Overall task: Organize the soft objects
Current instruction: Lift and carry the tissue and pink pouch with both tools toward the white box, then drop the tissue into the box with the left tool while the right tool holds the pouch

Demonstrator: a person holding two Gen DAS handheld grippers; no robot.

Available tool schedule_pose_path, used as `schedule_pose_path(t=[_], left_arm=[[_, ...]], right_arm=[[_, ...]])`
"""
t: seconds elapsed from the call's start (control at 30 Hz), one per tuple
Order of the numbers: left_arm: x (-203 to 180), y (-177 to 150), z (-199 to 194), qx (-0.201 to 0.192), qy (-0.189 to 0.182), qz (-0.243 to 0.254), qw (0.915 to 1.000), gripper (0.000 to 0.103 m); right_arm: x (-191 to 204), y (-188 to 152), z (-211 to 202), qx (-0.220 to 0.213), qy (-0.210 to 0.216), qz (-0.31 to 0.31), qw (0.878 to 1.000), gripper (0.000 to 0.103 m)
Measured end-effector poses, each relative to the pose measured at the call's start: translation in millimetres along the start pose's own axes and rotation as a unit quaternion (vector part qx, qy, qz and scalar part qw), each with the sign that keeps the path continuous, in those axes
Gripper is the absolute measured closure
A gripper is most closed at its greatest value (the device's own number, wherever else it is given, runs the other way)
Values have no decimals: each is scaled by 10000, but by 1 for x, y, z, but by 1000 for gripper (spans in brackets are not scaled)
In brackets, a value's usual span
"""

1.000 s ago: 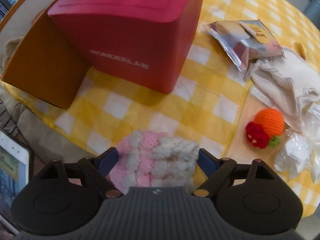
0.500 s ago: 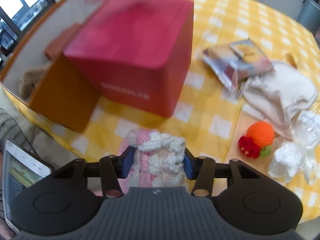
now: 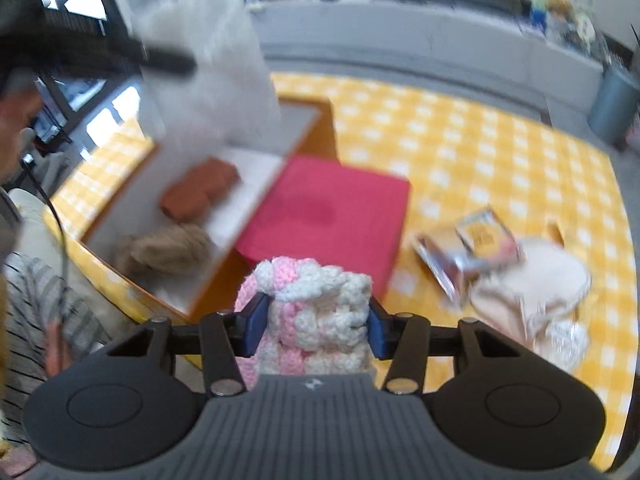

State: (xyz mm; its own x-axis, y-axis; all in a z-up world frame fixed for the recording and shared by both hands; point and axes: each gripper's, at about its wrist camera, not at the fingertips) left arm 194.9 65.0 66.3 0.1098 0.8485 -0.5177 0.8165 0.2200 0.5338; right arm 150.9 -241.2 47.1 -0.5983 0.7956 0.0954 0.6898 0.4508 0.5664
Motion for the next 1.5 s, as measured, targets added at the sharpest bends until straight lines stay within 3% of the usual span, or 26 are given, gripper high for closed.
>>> schedule_pose_path(t=[0.13, 0.27, 0.5, 0.7, 0.8, 0.87, 0.9, 1.03, 1.1, 1.17, 1.3, 1.43, 1.5], left_arm=[[29, -18, 3, -7, 244, -260, 9994, 88], [54, -34, 18, 76, 210, -570, 9981, 88], [79, -44, 58, 357, 869, -514, 9942, 88], [89, -51, 69, 470, 1013, -298, 9933, 85], [80, -53, 65, 364, 1298, -15, 9909, 66], [79, -55, 60, 272, 1464, 11, 9888, 38], [81, -55, 55, 202, 1458, -31, 9891, 35], [86, -55, 28, -236, 1264, -177, 9915, 32], [93, -55, 15, -516, 1302, -346, 9895, 25], [99, -55, 7, -690, 1349, -491, 9872, 25], [113, -54, 3, -669, 1286, -639, 9874, 25], [115, -54, 4, -654, 1304, -630, 9873, 25], [113, -55, 3, -675, 1348, -549, 9870, 25]], right_arm=[[23, 21, -12, -294, 92, -243, 9992, 53], [50, 42, -2, -341, 125, -650, 9972, 53], [95, 74, 36, -328, 315, -1739, 9837, 53], [121, 86, 86, 366, 267, -2654, 9631, 53], [132, 85, 101, 602, 149, -3097, 9488, 54], [139, 82, 106, 785, 105, -3389, 9375, 55], [143, 82, 112, 905, 87, -3510, 9320, 55], [153, 81, 133, 1164, -190, -3931, 9119, 56], [153, 76, 146, 1396, -278, -4006, 9051, 56], [152, 74, 161, 1612, -246, -4044, 8999, 56], [151, 71, 187, 1815, -127, -4029, 8970, 57], [152, 65, 201, 1959, 53, -4237, 8844, 57], [150, 64, 202, 1843, 103, -4292, 8841, 54]])
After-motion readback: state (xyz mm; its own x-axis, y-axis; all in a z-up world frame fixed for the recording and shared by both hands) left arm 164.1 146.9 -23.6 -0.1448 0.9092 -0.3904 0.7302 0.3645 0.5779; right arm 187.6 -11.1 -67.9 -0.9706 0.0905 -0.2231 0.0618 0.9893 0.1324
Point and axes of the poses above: each gripper's, at about its wrist camera, not at the fingertips, and z roughly the way its jaws point, x to its left, y to its top, and after that the axes turned 7 degrees about -z, right-handed
